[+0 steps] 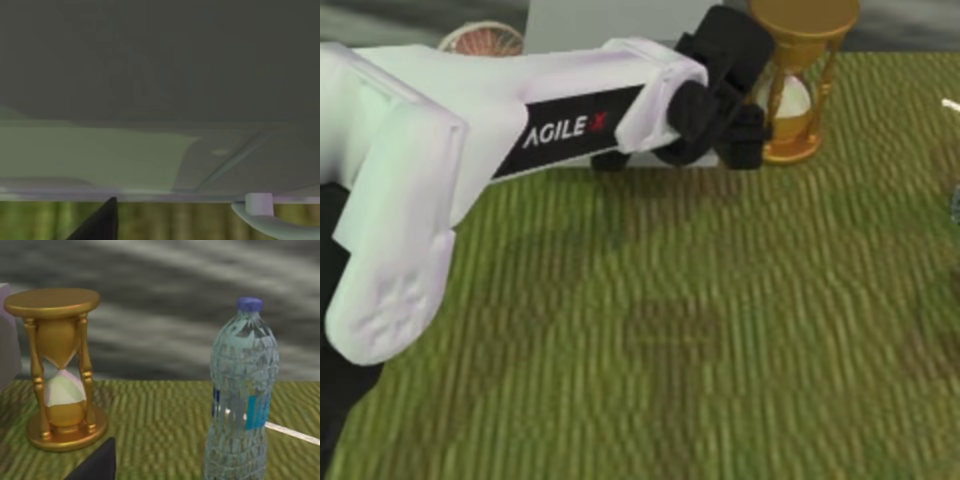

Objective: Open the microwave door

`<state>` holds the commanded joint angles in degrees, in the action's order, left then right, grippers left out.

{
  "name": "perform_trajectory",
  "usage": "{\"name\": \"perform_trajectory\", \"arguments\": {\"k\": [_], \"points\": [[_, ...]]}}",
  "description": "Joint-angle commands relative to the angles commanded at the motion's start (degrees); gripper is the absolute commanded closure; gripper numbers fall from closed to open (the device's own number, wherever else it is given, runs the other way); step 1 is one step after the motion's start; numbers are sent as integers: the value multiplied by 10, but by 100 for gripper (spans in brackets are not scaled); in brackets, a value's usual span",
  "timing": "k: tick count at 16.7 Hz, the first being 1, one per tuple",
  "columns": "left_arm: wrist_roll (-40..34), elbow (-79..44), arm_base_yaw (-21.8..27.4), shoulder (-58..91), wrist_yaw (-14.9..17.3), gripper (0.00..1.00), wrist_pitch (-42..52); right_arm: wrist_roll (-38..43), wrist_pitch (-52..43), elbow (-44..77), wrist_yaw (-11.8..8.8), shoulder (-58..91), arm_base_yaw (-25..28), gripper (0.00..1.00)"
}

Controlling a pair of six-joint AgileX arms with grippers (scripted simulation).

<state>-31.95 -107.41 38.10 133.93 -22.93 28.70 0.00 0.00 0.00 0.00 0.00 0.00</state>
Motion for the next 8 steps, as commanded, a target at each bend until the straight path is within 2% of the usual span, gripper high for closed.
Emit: {"name": "perform_trajectory", "arguments": {"k": [8], "points": [[0,0,0,0,0,68,0,0,0,0,0,0,0,0]]}}
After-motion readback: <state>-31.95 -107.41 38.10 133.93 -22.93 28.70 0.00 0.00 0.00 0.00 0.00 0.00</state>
